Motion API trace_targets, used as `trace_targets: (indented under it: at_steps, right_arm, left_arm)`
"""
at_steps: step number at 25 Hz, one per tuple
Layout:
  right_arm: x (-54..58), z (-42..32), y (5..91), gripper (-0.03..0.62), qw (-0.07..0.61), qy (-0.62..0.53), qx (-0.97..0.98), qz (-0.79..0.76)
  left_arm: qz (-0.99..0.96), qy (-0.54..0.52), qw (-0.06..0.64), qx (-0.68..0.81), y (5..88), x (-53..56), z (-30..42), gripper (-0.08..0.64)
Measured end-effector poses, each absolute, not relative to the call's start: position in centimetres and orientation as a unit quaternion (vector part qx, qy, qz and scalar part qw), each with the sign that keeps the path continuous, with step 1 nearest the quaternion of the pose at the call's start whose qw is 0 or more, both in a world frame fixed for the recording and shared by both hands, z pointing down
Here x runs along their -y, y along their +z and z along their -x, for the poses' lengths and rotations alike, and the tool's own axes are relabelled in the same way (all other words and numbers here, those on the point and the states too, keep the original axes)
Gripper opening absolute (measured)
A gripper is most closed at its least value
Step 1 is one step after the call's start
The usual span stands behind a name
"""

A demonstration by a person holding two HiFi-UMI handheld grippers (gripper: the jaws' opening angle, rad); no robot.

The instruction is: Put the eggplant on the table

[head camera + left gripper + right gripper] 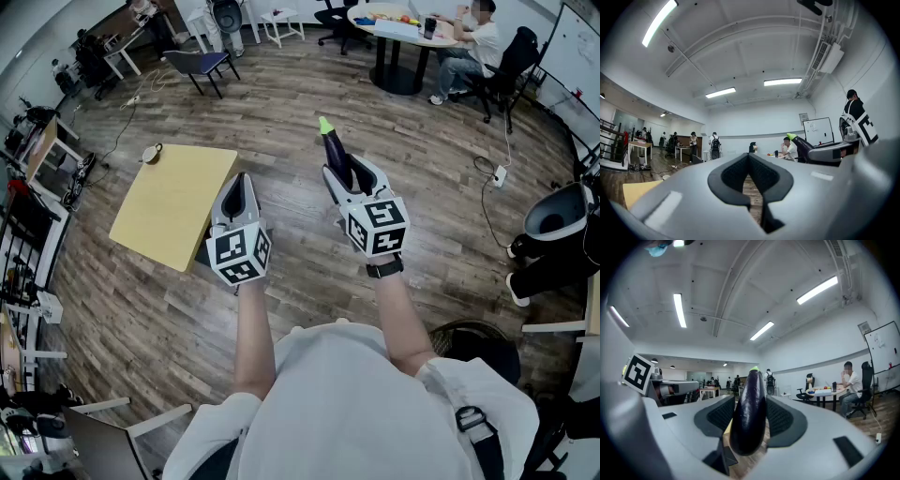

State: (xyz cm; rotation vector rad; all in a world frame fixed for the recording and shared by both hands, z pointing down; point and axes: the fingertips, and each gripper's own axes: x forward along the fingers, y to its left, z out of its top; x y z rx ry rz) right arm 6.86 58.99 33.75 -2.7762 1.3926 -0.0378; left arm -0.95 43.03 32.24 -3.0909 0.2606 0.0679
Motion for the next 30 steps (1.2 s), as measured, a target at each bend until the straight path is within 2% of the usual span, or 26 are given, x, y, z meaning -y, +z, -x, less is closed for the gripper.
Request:
trace_targets:
  at_steps: [14,20,30]
  right_arm:
    - [-59.8,-10.0,37.6,0.202,0.04,-0.054,-0.452,0.89]
    - [-56.0,-14.7,38.8,0.202,0.03,-0.064,-0.447,0.892]
    - [-44.7,-23.5,35.4,0.202,0.013,-0.036,-0.461,0.886]
  left_arm:
    - [0.996,-0.025,0.016,-0.079,36.8,-44.3,-2.0,0.009]
    - [0.997,-0.022,0.005,-0.072,37.9,-40.7,-7.1,0.009]
    - [0.997,0.016,-0.003,-0.077,35.1,-30.1,-16.3,0.009]
